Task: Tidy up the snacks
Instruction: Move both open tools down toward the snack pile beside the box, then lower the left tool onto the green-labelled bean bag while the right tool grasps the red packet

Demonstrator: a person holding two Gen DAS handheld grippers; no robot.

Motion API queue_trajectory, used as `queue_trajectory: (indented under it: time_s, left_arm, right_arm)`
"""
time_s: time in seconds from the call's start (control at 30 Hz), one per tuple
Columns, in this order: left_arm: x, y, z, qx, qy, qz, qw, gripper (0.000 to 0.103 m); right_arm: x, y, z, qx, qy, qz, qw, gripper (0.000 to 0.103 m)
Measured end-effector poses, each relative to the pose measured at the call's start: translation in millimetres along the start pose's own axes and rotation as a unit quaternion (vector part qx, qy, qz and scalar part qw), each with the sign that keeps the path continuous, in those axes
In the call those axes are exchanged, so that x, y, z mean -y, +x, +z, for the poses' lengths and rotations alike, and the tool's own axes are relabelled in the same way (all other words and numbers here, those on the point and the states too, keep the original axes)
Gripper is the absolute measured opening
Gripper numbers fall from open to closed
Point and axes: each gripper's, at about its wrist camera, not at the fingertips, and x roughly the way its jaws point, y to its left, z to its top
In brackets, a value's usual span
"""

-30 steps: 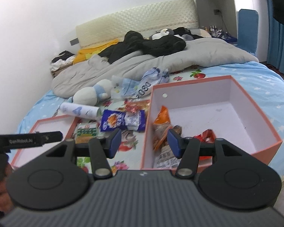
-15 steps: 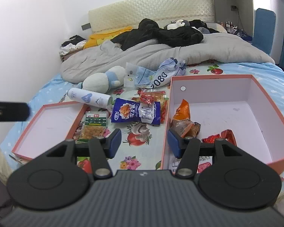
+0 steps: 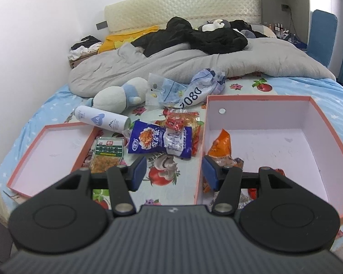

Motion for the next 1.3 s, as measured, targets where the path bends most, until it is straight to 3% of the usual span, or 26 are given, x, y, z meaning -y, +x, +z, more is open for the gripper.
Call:
queue_trajectory:
  time_s: [0.4,0.6,0.93,1.03,1.2,1.3]
  left_arm:
    - [-25.2,49.9,5.0,-0.041,-0.033,0.020,0.9984,0.088]
    - [-53.9,86.7,20.2,-0.031,-0.055,0.041,0.9971,0.088]
    - [-131.1,185.5,36.4,-0.047,-0.096,0.076,0.9913,0.088]
    - [-155.4,221.3,36.2,-0.051,-0.120,0.075,0.9886,0.088]
    - [-175.1,271.1,35.3,-0.062,-0.103,0.072,0.9901,0.087]
    - [-179.9,291.3,32.2,-0.070,-0.089,0.059,0.9918,0.087]
  right_arm:
    - [-15.7,45.4,14.5,-0.013,-0.029,0.025,0.999,0.056]
    - [-7.6,77.7,27.5,-0.022,-0.027,0.023,0.999,0.056]
    - [-9.1,136.1,71.7,-0.047,-0.033,0.051,0.997,0.056]
    - [-9.8,166.2,86.8,-0.067,-0.022,0.055,0.996,0.056]
    - [-14.5,219.0,95.6,-0.116,-0.020,0.062,0.991,0.056]
    - [-14.5,248.1,97.2,-0.128,-0.019,0.064,0.990,0.068]
